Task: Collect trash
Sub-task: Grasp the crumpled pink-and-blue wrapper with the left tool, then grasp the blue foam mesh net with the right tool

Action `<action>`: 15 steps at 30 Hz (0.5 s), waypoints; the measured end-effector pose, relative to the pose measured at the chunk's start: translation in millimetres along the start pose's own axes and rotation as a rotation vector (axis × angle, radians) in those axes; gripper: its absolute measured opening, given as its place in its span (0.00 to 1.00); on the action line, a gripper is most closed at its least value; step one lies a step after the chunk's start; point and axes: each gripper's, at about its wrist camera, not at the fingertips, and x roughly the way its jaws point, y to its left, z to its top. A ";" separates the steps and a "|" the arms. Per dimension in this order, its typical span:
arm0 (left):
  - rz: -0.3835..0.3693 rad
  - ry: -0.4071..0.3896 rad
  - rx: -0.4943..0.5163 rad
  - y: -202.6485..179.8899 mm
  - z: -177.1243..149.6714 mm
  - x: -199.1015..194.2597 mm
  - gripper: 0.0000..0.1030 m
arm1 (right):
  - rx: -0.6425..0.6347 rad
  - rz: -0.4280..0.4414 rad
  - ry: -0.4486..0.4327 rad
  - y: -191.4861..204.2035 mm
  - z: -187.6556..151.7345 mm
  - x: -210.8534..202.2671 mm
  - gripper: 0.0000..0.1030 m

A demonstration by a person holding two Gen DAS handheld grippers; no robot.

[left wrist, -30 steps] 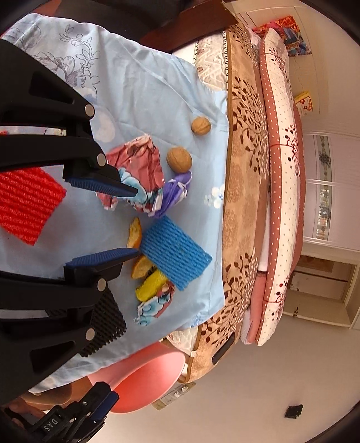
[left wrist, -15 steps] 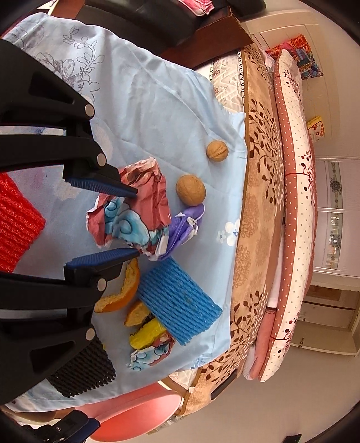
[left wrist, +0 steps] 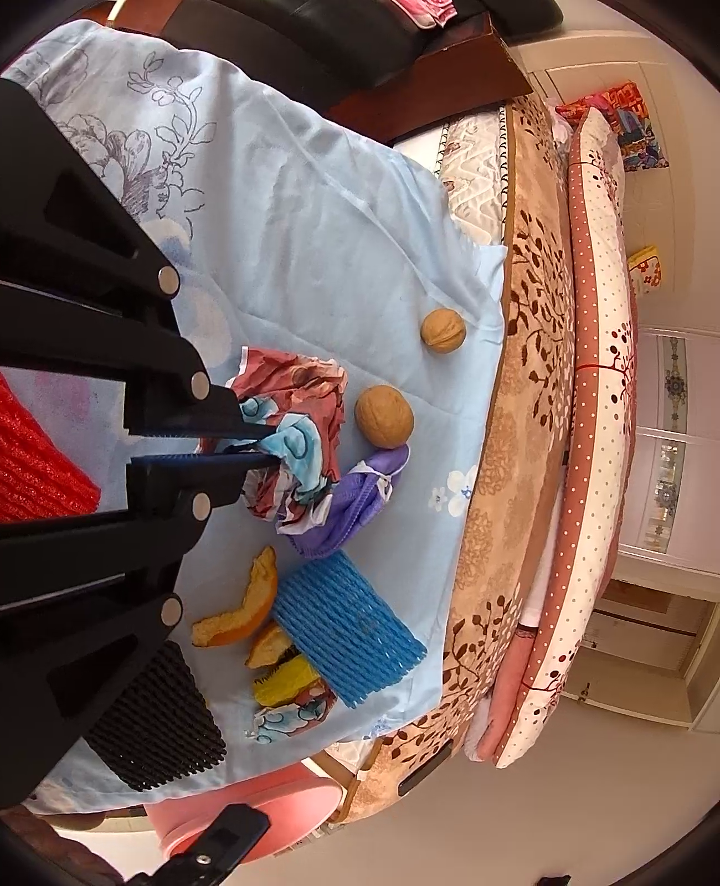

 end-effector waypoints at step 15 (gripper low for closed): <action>-0.069 0.002 -0.003 13.6 -0.5 -0.6 0.03 | -0.030 0.008 0.089 18.9 41.1 96.6 0.51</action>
